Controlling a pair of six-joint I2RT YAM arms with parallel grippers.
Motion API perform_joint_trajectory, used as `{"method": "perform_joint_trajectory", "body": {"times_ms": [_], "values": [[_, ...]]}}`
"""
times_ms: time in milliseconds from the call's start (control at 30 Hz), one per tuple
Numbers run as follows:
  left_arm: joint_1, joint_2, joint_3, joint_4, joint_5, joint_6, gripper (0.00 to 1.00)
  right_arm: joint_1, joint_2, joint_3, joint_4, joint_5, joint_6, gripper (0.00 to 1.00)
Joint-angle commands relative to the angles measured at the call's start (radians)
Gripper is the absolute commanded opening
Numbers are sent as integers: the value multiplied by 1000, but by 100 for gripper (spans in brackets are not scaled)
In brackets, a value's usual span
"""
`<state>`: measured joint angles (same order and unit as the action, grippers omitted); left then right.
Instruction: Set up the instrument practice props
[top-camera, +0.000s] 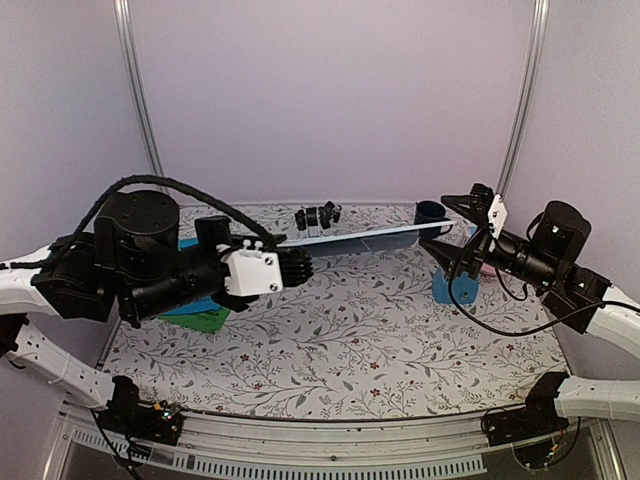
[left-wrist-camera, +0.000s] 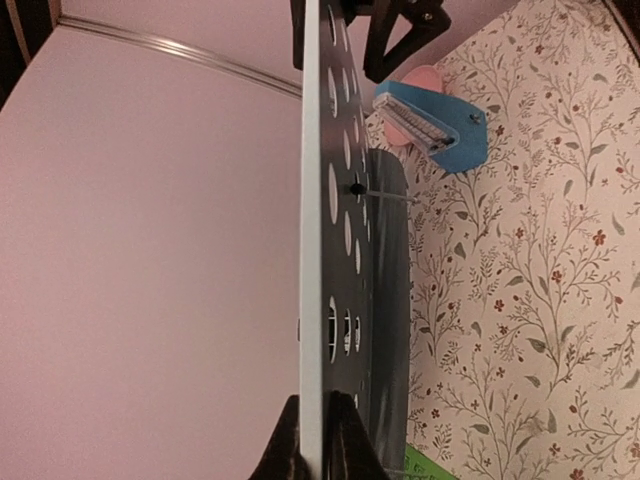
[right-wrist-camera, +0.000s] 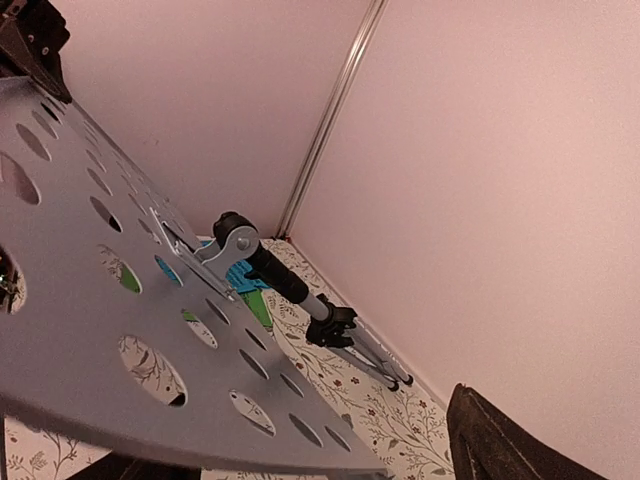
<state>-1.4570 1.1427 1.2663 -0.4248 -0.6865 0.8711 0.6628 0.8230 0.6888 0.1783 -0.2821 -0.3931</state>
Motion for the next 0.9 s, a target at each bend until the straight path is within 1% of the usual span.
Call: {"method": "perform_joint_trajectory", "body": {"times_ms": [0, 133, 267, 333, 433, 567, 700, 800, 867], "values": [[-19, -78, 67, 205, 57, 67, 0, -2, 55, 76, -39, -116, -83, 82], [-19, -90, 69, 181, 96, 68, 0, -2, 86, 133, -137, -245, -101, 69], [-18, -117, 54, 166, 142, 66, 0, 4, 59, 112, -125, -326, -93, 56], [-19, -133, 51, 153, 176, 55, 0, 8, 42, 100, -121, -340, -89, 53], [-15, -155, 50, 155, 214, 36, 0, 20, 36, 100, -135, -362, -85, 52], [-11, -165, 48, 151, 240, 21, 0, 51, 39, 107, -151, -366, -82, 51], [-1, -159, 48, 147, 260, 5, 0, 94, 60, 132, -183, -344, -103, 48], [6, -155, 49, 146, 265, -4, 0, 130, 77, 154, -212, -302, -127, 40], [11, -159, 39, 161, 262, -4, 0, 138, 79, 166, -216, -283, -129, 31]]}}
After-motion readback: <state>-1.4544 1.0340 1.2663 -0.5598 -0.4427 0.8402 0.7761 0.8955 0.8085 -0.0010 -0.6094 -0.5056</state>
